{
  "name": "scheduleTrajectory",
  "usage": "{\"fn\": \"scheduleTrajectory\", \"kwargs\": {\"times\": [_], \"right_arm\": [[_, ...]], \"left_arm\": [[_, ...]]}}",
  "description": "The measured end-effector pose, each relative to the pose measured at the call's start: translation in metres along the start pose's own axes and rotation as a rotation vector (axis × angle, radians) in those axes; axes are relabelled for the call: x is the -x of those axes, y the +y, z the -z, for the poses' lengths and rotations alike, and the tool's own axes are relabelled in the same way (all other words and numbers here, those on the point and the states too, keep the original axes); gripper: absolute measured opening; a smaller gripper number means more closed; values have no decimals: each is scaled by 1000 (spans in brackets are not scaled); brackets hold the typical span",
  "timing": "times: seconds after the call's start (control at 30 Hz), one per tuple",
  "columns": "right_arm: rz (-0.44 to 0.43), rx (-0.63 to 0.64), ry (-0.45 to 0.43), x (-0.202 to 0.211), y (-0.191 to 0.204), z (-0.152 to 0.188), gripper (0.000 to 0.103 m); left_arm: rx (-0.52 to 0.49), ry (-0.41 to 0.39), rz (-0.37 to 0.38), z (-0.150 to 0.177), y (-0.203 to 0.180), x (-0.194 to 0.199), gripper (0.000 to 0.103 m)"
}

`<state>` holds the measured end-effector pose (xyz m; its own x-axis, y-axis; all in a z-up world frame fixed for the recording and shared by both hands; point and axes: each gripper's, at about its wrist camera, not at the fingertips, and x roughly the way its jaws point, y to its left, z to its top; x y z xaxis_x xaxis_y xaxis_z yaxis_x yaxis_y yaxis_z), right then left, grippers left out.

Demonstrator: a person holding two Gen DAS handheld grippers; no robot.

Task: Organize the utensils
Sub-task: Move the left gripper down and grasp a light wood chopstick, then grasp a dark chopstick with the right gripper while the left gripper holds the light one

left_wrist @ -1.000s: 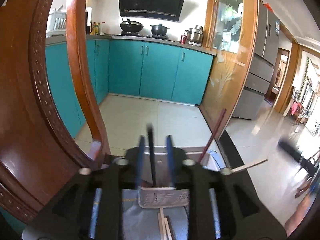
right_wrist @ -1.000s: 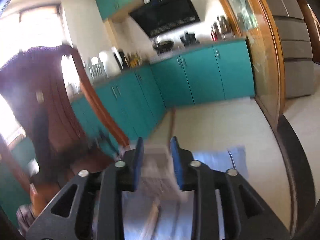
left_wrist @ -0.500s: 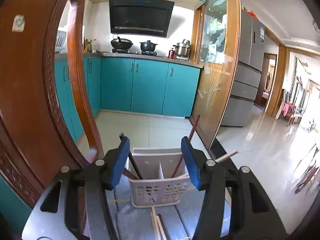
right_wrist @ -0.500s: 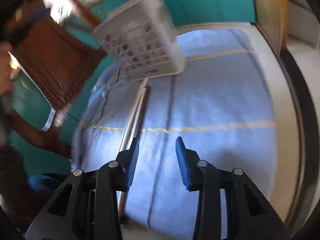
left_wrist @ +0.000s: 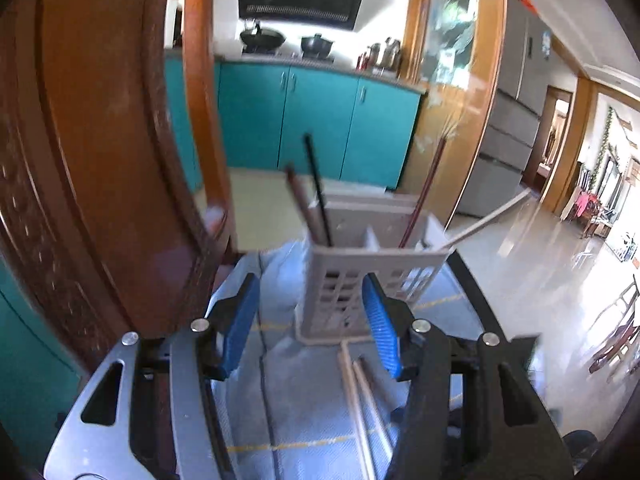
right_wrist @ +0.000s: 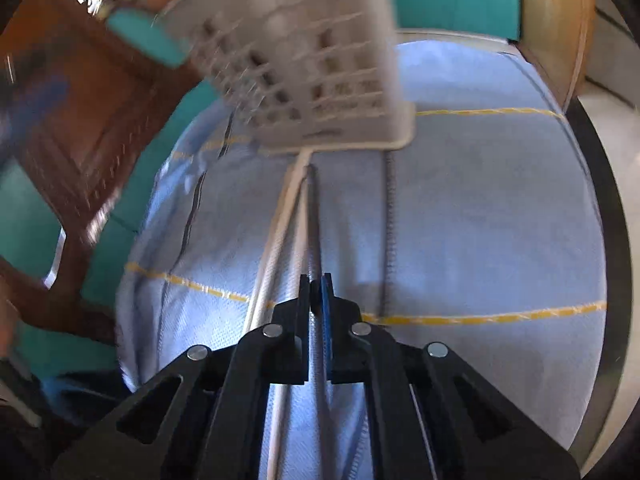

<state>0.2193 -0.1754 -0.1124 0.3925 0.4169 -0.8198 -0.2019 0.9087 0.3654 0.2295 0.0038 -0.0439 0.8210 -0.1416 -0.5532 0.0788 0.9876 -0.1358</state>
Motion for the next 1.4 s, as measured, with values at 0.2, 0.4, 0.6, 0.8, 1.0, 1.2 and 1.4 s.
{"fn": "scheduleTrajectory", "kwargs": {"times": [0.2, 0.4, 0.6, 0.8, 1.0, 1.2, 1.4], "right_arm": [[144, -1, -59, 21, -18, -1, 1], [135, -15, -48, 21, -30, 1, 3], [147, -20, -50, 16, -32, 3, 13], [144, -27, -52, 13, -31, 1, 20], [146, -30, -59, 16, -31, 2, 20], [151, -19, -52, 14, -29, 3, 21], [175, 40, -59, 8, -16, 3, 21]], "left_arm": [[-54, 192, -35, 27, -8, -30, 54], [-120, 380, 15, 69, -30, -69, 40], [-172, 484, 16, 96, -49, -95, 38], [-157, 469, 5, 102, -52, -99, 17], [-82, 429, 27, 90, -38, -85, 13], [-20, 376, 51, 76, -18, -58, 13], [-40, 387, -20, 82, -6, -61, 14]]}}
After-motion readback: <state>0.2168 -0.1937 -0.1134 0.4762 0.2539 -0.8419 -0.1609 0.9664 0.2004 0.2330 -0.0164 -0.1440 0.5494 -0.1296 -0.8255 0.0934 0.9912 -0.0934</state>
